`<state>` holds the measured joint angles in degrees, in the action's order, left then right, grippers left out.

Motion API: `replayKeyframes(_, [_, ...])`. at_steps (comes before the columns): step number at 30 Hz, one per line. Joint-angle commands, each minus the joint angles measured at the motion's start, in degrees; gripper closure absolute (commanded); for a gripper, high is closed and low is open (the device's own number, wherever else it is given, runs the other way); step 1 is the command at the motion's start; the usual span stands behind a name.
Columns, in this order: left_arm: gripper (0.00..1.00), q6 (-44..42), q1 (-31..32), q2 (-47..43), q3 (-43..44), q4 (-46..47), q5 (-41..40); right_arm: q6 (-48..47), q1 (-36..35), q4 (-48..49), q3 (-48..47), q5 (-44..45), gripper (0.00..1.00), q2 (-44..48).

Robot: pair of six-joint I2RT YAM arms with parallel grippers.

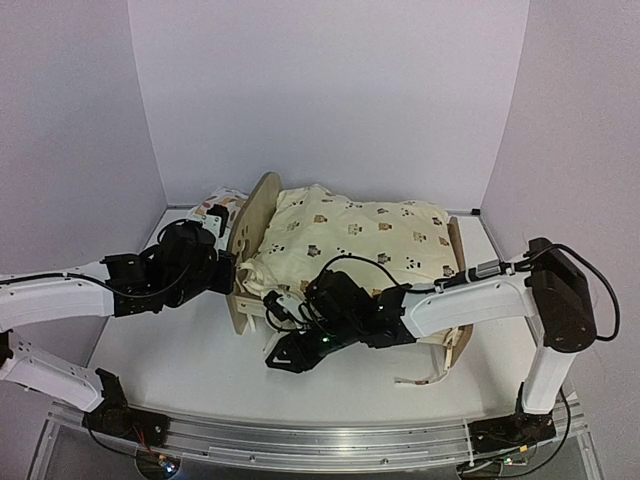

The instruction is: Set up the pet bed

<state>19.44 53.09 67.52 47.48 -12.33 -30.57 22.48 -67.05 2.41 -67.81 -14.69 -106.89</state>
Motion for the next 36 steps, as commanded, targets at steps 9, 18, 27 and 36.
replayKeyframes(9, [1.0, 0.64, -0.18, -0.35, 5.7, 0.07, 2.4, -7.81, -1.34, 16.31, 2.9, 5.14, 0.63, -6.79])
replayKeyframes(18, [1.0, 2.3, -0.18, -0.67, 8.98, -2.4, 3.96, -15.01, -3.39, 41.87, 9.73, 14.67, 0.57, -14.42])
replayKeyframes(27, [1.0, 2.59, 0.0, -0.36, 12.01, -4.45, 6.08, -20.33, -3.53, 51.2, 5.74, 26.56, 0.5, -23.43])
replayKeyframes(36, [1.0, 2.44, 0.25, -0.18, 13.93, -5.72, 6.36, -27.57, -3.63, 65.57, 0.59, 36.64, 0.5, -33.25])
